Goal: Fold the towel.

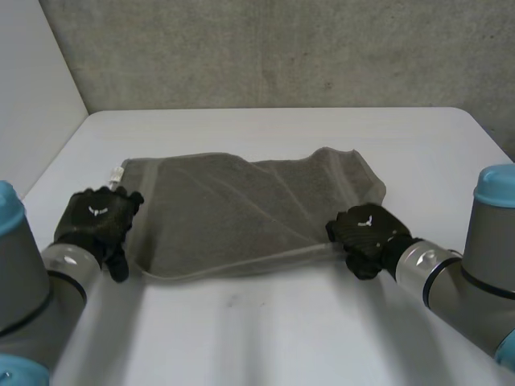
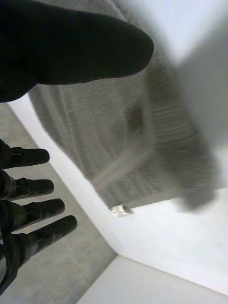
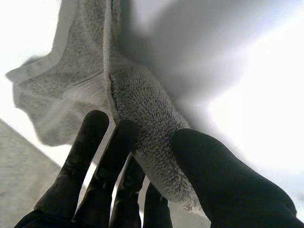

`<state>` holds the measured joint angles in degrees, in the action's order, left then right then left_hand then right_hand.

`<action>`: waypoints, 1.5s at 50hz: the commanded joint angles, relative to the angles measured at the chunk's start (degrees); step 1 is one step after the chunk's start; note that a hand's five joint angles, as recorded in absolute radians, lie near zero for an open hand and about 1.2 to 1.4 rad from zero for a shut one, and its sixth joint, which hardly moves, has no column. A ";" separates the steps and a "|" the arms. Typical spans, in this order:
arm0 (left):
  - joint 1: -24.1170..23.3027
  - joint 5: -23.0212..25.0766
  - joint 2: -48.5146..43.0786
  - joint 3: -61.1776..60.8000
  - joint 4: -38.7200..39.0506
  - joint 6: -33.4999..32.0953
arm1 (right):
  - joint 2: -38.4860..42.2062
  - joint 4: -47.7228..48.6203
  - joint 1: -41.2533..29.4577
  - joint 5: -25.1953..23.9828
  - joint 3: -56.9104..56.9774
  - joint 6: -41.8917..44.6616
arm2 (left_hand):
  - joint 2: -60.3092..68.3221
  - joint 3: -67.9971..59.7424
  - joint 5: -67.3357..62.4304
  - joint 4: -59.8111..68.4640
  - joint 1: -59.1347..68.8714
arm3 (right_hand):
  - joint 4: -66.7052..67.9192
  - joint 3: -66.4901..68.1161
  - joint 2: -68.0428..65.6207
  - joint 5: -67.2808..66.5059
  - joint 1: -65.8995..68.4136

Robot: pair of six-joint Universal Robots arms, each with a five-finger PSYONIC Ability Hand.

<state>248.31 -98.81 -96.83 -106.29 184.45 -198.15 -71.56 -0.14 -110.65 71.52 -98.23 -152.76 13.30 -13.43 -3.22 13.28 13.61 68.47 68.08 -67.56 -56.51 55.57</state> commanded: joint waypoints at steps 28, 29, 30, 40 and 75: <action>17.30 29.64 -4.42 -0.93 -13.51 -7.08 | -1.04 -0.21 -0.62 2.31 6.30 -6.94 | 8.02 -7.89 -8.09 8.04 7.71 | 11.53 11.92 -12.44 -13.49 24.43; 16.60 28.68 -3.90 -1.63 -13.42 -5.42 | -0.95 -0.21 -0.62 2.48 6.56 -7.20 | 8.02 -7.89 -8.09 8.04 7.71 | 11.53 11.92 -12.44 -13.49 24.43; 15.90 27.54 -3.63 -2.07 -13.42 -3.93 | -0.95 -0.21 -0.62 2.57 6.83 -7.29 | 8.18 -8.05 -8.26 8.21 7.88 | 11.53 11.92 -12.44 -13.49 24.43; 11.94 19.54 -4.77 -3.39 -7.81 0.04 | -0.95 -0.30 -0.62 2.57 7.71 -9.66 | 11.03 -10.90 -11.11 11.05 10.72 | 11.53 11.92 -12.44 -13.49 24.43; 9.30 12.94 6.18 -0.68 2.58 0.31 | -7.63 -16.12 0.17 1.34 12.19 -3.33 | 66.70 -66.57 -66.78 66.72 66.39 | 11.53 11.92 -12.44 -13.49 24.43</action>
<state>257.92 -84.01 -103.58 -107.82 187.38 -197.88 -74.39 -3.58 -110.58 73.73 -89.81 -162.30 69.25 -69.18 -58.71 69.22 67.11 68.47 68.08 -67.55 -56.53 55.57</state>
